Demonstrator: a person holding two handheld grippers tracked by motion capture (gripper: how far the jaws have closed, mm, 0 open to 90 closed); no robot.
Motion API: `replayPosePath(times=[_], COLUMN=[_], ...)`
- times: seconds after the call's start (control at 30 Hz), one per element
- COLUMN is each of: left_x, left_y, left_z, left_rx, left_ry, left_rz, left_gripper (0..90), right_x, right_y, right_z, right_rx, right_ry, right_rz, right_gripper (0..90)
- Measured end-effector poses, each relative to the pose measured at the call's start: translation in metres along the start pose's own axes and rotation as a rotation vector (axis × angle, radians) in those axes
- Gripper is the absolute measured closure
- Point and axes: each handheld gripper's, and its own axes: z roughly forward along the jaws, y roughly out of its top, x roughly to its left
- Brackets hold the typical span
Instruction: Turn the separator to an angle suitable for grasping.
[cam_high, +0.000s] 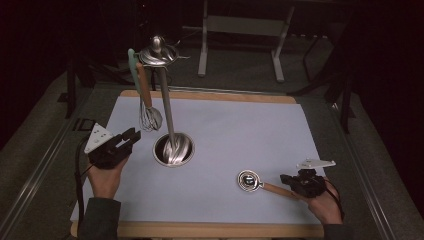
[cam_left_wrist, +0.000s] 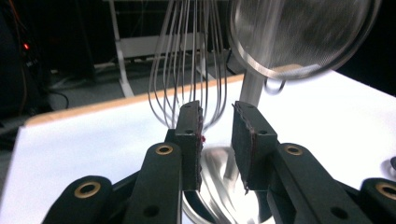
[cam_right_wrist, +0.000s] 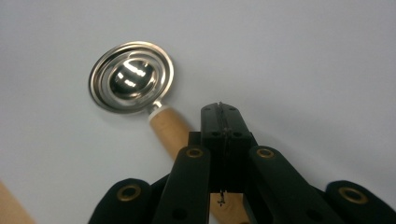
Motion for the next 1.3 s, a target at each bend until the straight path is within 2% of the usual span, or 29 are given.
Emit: replayPosePath(times=[0.17,0.47,0.57,0.6,0.77,1.0,1.1,1.3], left_x=[-0.001,-0.008,-0.009,-0.010,-0.011,-0.011,-0.011,-0.010], left_y=[-0.017,-0.057,-0.065,-0.074,-0.091,-0.096,-0.096,-0.097], left_z=[0.006,0.019,0.021,0.023,0.027,0.030,0.030,0.030], left_rx=[0.022,0.096,0.109,0.121,0.150,0.166,0.163,0.157], left_ry=[-0.008,-0.011,-0.010,-0.010,-0.011,0.000,-0.003,-0.012], left_rz=[-0.033,-0.067,-0.071,-0.082,-0.103,-0.102,-0.108,-0.118], left_gripper=[71.6,69.9,69.2,69.2,69.1,68.4,68.4,67.4], right_x=[0.004,0.014,0.015,0.015,0.019,0.013,0.011,0.007], right_y=[-0.008,-0.019,-0.021,-0.022,-0.031,-0.034,-0.033,-0.028], right_z=[0.002,0.003,0.004,0.005,0.009,0.016,0.017,0.021], right_rx=[0.016,0.035,0.045,0.048,0.085,0.117,0.113,0.133], right_ry=[0.027,0.067,0.067,0.071,0.088,0.063,0.058,0.016], right_rz=[-0.002,-0.025,-0.028,-0.029,-0.037,-0.012,-0.008,0.000], right_gripper=[89.8,89.8,89.8,89.8,89.9,89.9,89.9,89.9])
